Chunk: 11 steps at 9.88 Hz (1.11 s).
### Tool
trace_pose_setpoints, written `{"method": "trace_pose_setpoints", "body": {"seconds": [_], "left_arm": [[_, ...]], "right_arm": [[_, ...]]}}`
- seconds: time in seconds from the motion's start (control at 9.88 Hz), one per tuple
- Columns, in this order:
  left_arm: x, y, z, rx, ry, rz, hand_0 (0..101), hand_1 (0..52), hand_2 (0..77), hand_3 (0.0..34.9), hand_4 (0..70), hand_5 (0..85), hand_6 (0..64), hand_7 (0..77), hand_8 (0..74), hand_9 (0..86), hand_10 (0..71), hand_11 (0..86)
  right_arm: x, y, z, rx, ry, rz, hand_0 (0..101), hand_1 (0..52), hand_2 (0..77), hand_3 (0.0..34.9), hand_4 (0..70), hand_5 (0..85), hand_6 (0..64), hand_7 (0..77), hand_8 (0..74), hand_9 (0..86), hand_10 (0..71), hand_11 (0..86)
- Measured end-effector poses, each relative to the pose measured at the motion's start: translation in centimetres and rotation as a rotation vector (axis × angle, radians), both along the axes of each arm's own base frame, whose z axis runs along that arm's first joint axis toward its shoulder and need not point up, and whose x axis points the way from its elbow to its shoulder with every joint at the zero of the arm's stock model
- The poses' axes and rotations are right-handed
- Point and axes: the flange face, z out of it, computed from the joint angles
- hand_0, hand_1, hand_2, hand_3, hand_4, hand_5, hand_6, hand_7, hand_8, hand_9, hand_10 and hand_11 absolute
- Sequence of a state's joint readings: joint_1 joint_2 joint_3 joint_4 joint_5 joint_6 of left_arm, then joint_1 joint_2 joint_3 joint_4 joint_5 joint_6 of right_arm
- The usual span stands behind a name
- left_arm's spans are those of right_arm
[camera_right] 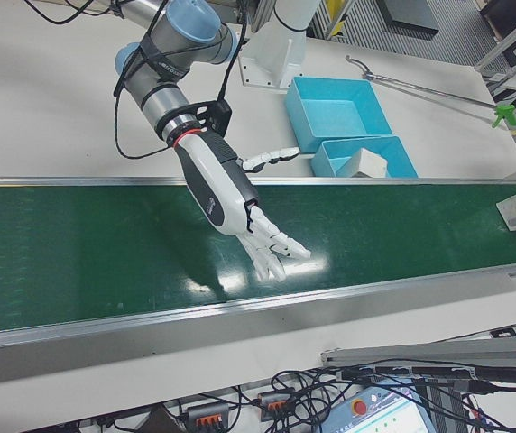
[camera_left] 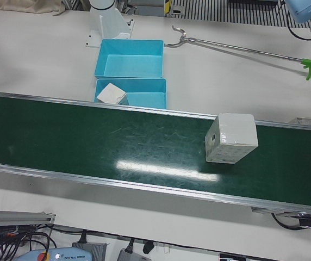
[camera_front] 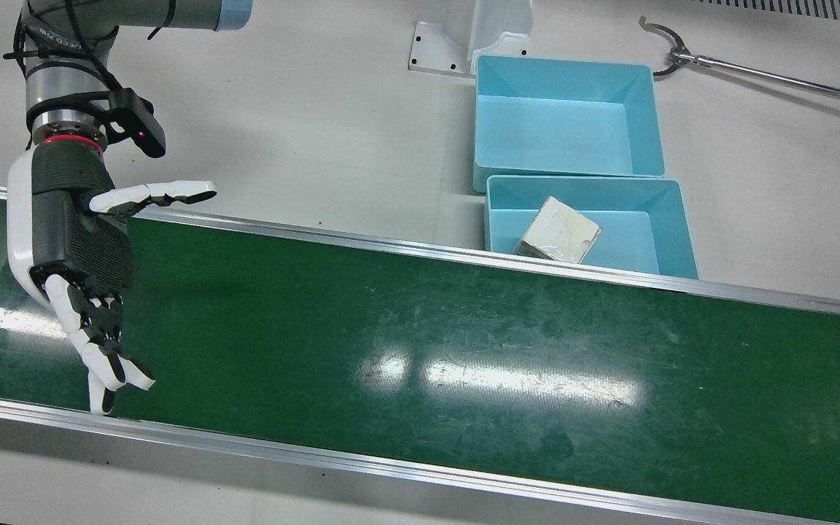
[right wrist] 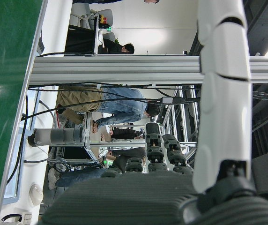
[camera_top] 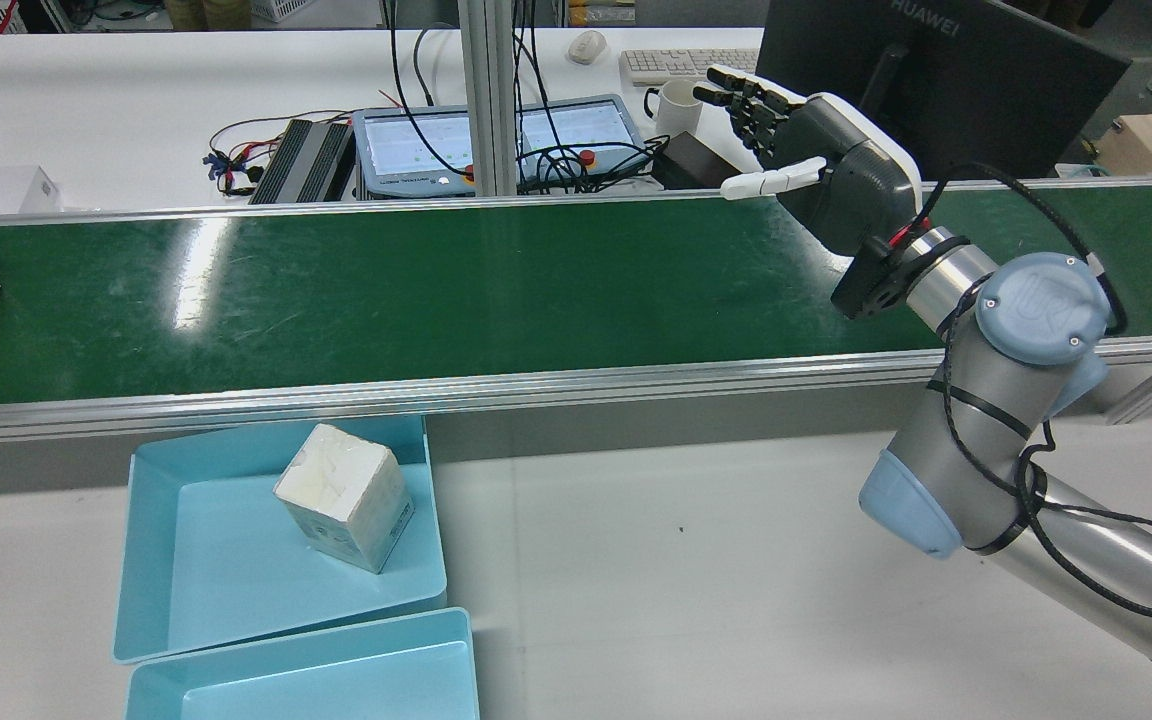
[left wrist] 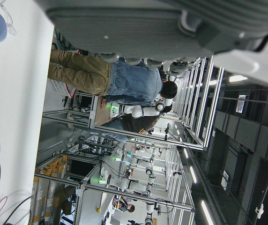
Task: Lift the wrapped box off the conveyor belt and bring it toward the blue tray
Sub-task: 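Lower the open right hand over the belt in the box's path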
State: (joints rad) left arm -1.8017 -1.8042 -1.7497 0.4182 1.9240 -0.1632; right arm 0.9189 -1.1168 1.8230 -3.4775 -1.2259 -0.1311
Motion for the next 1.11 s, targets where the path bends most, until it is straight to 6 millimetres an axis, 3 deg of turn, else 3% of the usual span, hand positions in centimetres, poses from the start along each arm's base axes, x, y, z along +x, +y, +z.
{"method": "trace_pose_setpoints", "body": {"seconds": [0.91,1.11], "left_arm": [[0.0,0.0,0.0,0.0,0.0,0.0,0,0.0,1.1,0.0,0.5,1.1,0.5,0.5,0.5,0.5,0.5,0.5],[0.0,0.0,0.0,0.0,0.0,0.0,0,0.0,1.1,0.0,0.5,1.1,0.0,0.5,0.5,0.5,0.5,0.0]], "right_arm": [[-0.1,0.03,0.02,0.0,0.0,-0.001,48,15.3,9.8,0.0,8.7,9.8,4.4,17.5,2.2,3.8,0.0,1.1],[-0.09,0.03,0.03,-0.001,0.0,-0.001,48,13.1,9.3,0.0,9.3,9.8,4.4,17.5,2.2,3.8,0.0,1.1]]}}
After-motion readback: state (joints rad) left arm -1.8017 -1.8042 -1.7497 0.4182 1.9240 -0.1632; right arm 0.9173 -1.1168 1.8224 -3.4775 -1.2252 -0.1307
